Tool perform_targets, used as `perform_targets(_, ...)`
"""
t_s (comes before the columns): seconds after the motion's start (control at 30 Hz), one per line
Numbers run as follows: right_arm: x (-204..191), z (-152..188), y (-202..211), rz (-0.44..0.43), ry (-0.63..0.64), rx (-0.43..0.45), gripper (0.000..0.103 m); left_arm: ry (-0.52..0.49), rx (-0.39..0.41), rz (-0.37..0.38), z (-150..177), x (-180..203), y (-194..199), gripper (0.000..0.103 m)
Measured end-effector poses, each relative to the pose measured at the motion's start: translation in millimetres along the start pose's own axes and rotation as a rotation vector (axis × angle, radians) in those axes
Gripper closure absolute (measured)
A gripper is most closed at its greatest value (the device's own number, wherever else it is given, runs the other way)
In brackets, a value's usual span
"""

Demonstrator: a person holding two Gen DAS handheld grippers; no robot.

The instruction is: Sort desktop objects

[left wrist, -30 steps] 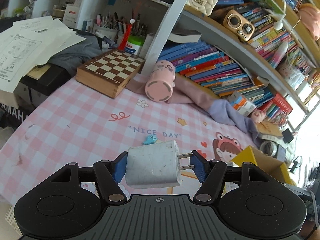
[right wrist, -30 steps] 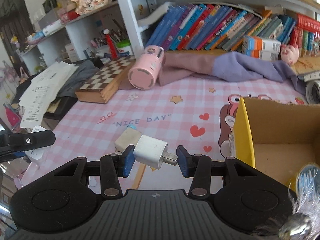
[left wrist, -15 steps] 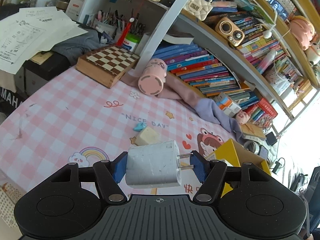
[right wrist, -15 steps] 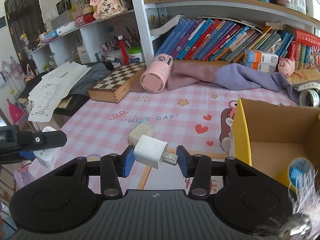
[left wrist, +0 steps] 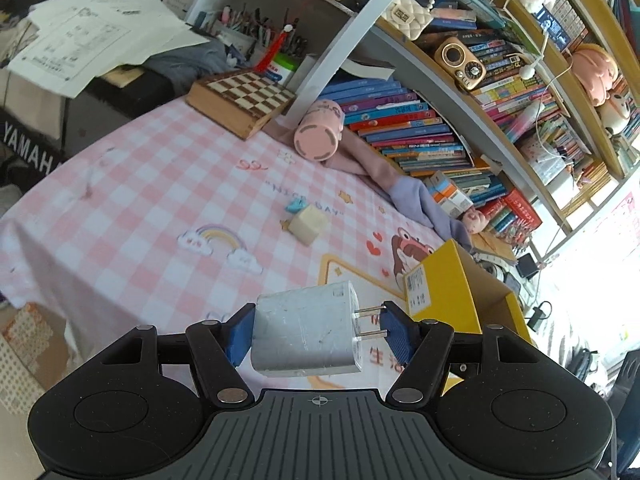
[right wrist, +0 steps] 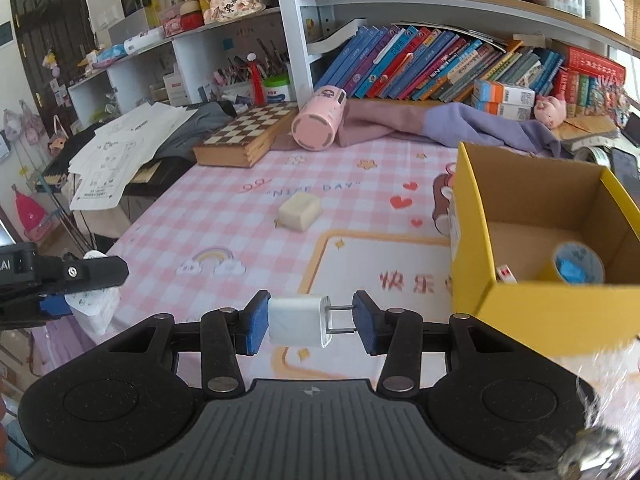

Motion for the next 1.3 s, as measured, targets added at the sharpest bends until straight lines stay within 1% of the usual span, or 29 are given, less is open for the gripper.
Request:
perform_targets(0.1,-4,14,14,0.013,-0.001,-0.004,0.061,-0.005,-0.009,0.013,8,-1,11,0.036)
perform_targets(0.27,-6,33,33,0.039,-0.031,-0.015,0.061,-0.019,-0.049,0.043,21,1,21,0.036)
perform_targets(0.43,-1,41,46,0.079,-0.075,-0.023,0.061,-0.038,-0.081,0.069,29,4,26,0.036)
perform_targets(0.67,5,58,63,0.134,-0.087,-0.059,0.061,-0.034,-0.136,0.110,45,7,25,0.036)
perform_targets(0.8,10,61,70,0.163,-0.091,-0.073,0.061,-0.030,-0.162,0.135,54,10,25,0.036)
perform_targets(1.03,9,65,72,0.160,-0.041,-0.094,0.061,-0.010,-0.158,0.156,58,15,21,0.037)
perform_targets(1.3,33,67,78,0.194,-0.084,-0.080,0.061,-0.061,-0.168,0.186,61,38,12,0.037)
Point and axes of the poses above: each gripper's, at about its wrist camera, not at the fingertips, and y roughly against the way its jaws point, x to its right, z to its underside, the point moved 7 cm from there along -y, roughly the way its jaws point, and after that the axes turned 7 degrees about x, right-handed, at the moved point
